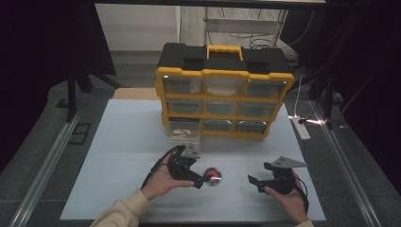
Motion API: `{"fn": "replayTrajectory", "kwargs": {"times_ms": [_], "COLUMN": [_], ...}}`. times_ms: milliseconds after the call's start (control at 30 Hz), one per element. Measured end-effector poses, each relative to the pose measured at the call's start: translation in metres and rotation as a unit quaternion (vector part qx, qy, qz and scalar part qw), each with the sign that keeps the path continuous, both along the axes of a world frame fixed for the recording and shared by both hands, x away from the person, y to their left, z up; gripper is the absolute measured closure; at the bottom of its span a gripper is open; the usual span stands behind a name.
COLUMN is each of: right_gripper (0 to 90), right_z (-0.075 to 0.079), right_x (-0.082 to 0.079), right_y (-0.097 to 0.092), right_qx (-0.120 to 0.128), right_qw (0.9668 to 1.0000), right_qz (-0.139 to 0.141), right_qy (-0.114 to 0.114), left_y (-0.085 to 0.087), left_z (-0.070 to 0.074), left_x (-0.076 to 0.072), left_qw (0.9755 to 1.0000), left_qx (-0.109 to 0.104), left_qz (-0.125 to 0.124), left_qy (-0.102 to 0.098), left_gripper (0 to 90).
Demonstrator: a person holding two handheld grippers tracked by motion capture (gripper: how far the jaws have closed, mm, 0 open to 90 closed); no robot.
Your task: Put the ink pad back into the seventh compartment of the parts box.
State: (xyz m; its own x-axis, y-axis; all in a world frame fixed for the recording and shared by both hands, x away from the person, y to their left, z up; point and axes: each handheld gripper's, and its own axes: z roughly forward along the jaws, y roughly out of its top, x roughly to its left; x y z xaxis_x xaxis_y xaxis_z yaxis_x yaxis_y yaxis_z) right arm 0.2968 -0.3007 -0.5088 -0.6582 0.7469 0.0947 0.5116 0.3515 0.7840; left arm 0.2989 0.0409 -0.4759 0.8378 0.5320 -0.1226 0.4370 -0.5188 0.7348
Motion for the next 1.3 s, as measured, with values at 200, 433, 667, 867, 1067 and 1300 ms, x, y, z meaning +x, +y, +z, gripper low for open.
{"fn": "replayTrajectory", "kwargs": {"times_ms": [200, 433, 667, 867, 1067, 1300], "right_gripper": [11.2, 11.3, 11.2, 11.3, 11.3, 11.2], "right_z": [0.0, 0.0, -0.001, -0.001, -0.001, -0.002], "right_x": [0.0, 0.001, 0.001, 0.002, 0.002, 0.002], "right_y": [-0.001, -0.001, -0.001, -0.001, -0.002, -0.002], "right_qx": [0.003, 0.002, 0.002, 0.002, 0.003, 0.004], "right_qw": [1.0, 1.0, 1.0, 1.0, 1.0, 1.0], "right_qz": [0.0, 0.0, -0.001, -0.002, -0.002, -0.002], "right_qy": [0.001, 0.001, 0.003, 0.004, 0.004, 0.005], "left_y": [-0.011, -0.02, -0.029, -0.039, -0.046, -0.055], "left_z": [-0.002, -0.008, -0.018, -0.026, -0.033, -0.044], "left_x": [0.004, 0.007, 0.015, 0.02, 0.023, 0.026], "left_qw": [0.9999, 0.9995, 0.9986, 0.9973, 0.9959, 0.9927], "left_qx": [0.007, 0.017, 0.037, 0.055, 0.069, 0.097], "left_qz": [-0.012, -0.02, -0.026, -0.033, -0.037, -0.046], "left_qy": [0.005, 0.014, 0.026, 0.036, 0.045, 0.054], "left_gripper": [7.8, 7.6, 7.5, 7.1, 6.4, 6.2]}}
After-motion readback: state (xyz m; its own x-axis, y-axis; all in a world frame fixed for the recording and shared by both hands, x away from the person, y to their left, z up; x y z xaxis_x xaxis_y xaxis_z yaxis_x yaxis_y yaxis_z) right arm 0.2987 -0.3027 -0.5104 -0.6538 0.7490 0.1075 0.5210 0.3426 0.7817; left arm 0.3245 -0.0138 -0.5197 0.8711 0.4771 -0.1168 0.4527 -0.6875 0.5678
